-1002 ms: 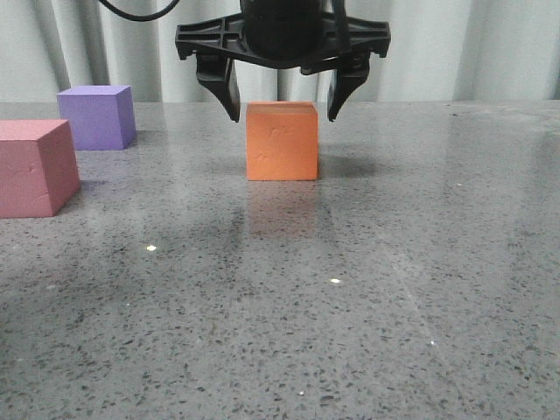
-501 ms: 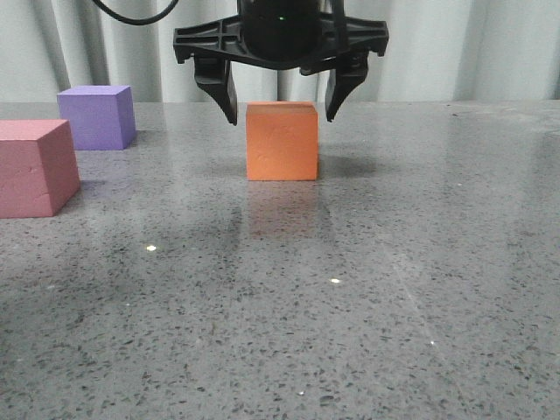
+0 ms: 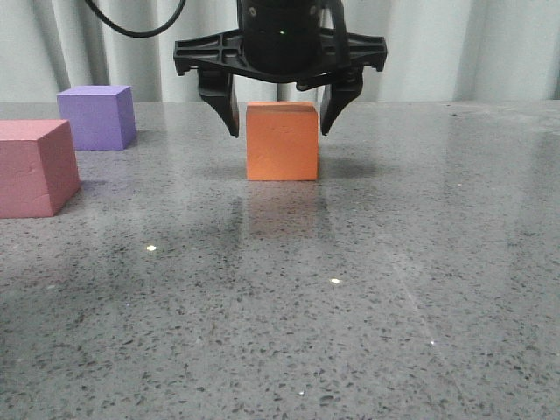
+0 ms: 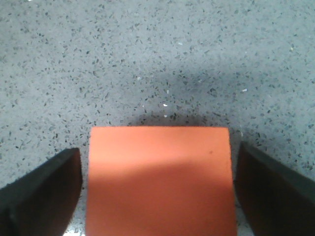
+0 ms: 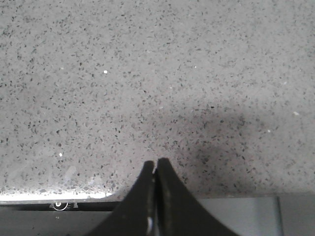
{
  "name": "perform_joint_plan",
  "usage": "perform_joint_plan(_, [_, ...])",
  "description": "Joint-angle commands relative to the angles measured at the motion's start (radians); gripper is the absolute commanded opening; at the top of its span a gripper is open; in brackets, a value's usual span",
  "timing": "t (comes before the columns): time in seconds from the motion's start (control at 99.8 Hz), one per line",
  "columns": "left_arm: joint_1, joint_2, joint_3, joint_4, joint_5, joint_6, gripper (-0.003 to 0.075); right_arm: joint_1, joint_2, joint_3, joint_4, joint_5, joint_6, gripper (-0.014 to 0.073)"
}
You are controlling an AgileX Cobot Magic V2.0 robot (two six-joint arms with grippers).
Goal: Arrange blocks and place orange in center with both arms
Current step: 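Lift the orange cube and carry it toward the purple cube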
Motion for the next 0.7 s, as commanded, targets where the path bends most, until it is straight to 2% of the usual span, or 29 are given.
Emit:
perform_joint_plan(0.0, [-0.003,-0.057,-0.028,0.015,-0.015,-0.004,0.0475,0.000,0.003,-0.022,-0.010,-0.055,-0.007,-0.0067])
perform_joint_plan(0.18, [-0.003,-0.057,-0.028,0.012,-0.015,0.011,0.0210,0.000,0.003,-0.022,-0.010,-0.055,-0.007,-0.0067])
perform_joint_plan(0.331, [-0.003,-0.061,-0.034,0.016,-0.007,0.048,0.0065,0.000,0.003,-0.022,-0.010,-0.055,-0.007,-0.0067])
perform_joint_plan(0.421, [-0.003,-0.083,-0.034,0.042,0.004,0.048,0.0032,0.000,0.003,-0.022,-0.010,-0.055,-0.007,-0.0067])
perform_joint_plan(0.691, [0.027,-0.195,-0.034,0.116,0.017,0.053,0.0031,0.000,0.003,-0.022,-0.010,-0.056,-0.007,-0.0067])
